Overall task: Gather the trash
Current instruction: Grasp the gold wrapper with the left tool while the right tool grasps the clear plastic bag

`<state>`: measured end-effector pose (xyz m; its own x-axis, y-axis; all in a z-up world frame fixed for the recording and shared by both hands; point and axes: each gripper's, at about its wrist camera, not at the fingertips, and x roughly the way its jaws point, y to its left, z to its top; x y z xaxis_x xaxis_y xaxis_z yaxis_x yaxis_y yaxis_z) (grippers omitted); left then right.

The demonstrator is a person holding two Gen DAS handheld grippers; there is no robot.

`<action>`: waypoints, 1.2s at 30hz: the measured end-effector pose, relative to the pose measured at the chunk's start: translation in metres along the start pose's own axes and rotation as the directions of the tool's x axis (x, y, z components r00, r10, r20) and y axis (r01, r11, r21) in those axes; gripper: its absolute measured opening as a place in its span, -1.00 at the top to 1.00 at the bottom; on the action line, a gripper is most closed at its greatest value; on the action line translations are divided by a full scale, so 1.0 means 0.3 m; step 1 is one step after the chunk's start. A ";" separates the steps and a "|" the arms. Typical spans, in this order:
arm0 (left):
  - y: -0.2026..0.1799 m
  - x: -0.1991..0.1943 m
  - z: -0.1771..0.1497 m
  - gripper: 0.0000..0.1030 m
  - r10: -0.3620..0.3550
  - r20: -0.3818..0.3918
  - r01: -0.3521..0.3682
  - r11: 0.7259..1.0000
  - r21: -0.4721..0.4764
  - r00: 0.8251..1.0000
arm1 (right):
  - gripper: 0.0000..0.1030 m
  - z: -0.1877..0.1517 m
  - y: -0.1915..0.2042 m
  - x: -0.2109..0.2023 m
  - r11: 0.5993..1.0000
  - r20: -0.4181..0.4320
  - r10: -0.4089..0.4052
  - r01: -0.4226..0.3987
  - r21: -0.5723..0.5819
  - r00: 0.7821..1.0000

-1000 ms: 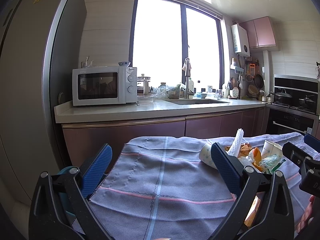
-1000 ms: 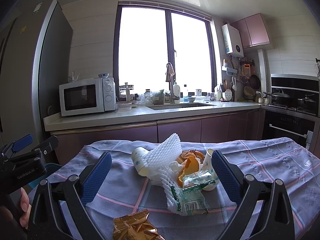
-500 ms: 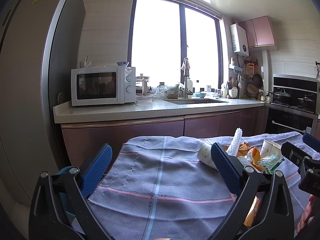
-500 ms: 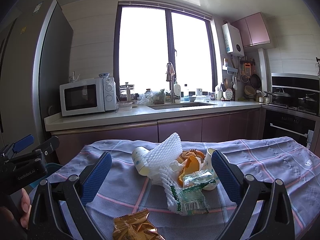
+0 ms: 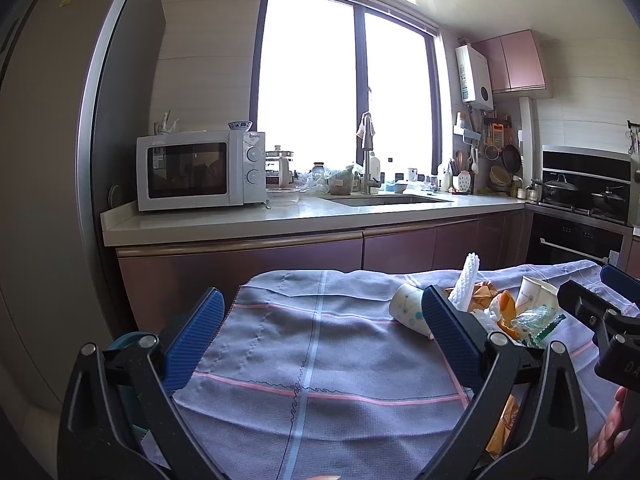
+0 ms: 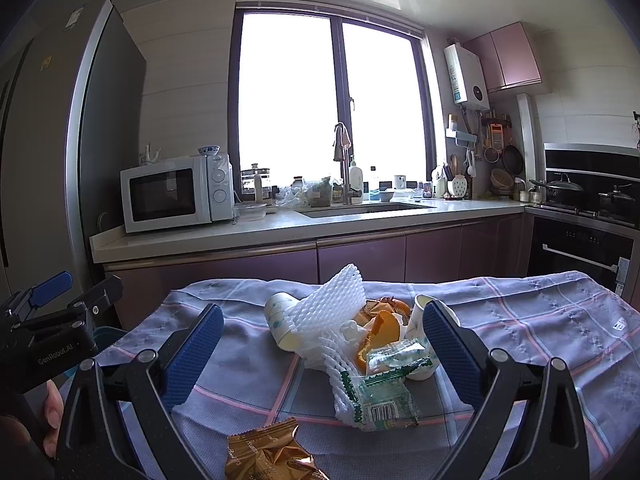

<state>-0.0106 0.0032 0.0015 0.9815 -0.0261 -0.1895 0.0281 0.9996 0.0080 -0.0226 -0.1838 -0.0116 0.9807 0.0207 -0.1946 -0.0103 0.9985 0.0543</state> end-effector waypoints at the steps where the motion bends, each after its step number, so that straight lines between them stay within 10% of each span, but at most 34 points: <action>1: -0.003 0.001 0.000 -0.89 -0.001 -0.001 0.001 1.000 0.002 1.000 | -0.87 0.000 0.000 -0.001 1.000 0.000 -0.001 0.001 0.001 1.000; 10: -0.020 0.032 -0.016 -0.89 -0.082 -0.055 0.083 0.996 0.014 0.995 | -0.87 -0.007 -0.030 0.007 1.000 -0.033 0.011 -0.010 0.015 0.999; 15: -0.068 0.072 -0.057 -0.89 -0.232 -0.152 0.240 0.970 0.035 0.961 | -0.87 -0.040 -0.090 0.038 0.999 -0.120 0.021 -0.015 0.048 0.993; 25: -0.253 0.160 -0.213 -0.60 -0.471 -0.399 0.540 0.838 0.075 0.787 | -0.70 -0.136 -0.144 0.126 0.999 -0.311 0.032 -0.018 0.048 0.950; 36: -0.338 0.279 -0.323 -0.02 -0.550 -0.570 0.635 0.770 -0.064 0.610 | -0.19 -0.173 -0.156 0.193 0.999 -0.382 0.039 -0.027 0.035 0.923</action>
<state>0.0504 -0.0990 -0.1104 0.4753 -0.5581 -0.6801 0.6327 0.7540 -0.1766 0.0244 -0.2267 -0.0762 0.8303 0.0773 -0.5519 -0.0301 0.9951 0.0941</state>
